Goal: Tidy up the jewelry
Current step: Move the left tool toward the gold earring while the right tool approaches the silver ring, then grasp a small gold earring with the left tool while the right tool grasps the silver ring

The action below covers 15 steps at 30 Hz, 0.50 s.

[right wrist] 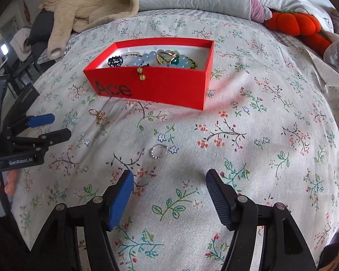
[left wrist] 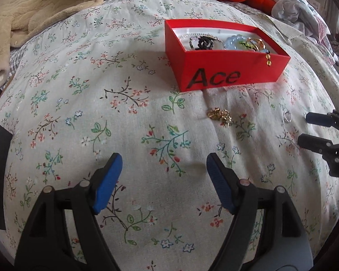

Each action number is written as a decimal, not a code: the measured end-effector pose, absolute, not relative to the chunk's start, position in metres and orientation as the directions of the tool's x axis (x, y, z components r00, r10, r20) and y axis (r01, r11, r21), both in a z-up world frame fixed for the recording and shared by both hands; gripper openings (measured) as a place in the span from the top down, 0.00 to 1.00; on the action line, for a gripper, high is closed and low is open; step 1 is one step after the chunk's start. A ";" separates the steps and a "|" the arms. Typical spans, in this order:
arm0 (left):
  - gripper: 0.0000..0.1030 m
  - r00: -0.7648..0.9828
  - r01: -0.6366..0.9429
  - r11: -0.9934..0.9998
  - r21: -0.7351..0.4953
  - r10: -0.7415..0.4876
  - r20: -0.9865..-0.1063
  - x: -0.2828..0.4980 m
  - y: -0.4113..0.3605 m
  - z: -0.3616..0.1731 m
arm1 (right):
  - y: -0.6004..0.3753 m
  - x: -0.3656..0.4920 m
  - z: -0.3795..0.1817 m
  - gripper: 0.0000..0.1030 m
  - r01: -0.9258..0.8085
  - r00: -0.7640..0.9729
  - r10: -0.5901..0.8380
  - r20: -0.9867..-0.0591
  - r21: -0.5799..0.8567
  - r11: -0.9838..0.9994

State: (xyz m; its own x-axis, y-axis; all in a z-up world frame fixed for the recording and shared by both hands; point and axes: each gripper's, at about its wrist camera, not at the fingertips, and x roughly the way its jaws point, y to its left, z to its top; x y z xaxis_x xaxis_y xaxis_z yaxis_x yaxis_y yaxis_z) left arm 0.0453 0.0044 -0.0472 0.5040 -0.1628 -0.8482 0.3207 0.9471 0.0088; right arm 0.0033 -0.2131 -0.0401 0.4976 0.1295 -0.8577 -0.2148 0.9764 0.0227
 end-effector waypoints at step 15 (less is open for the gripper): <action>0.44 0.527 0.424 0.906 0.019 -0.230 -0.818 0.062 -0.031 -0.049 | -0.214 0.006 -0.050 0.17 -0.239 0.514 0.106 -0.851 -0.023 0.971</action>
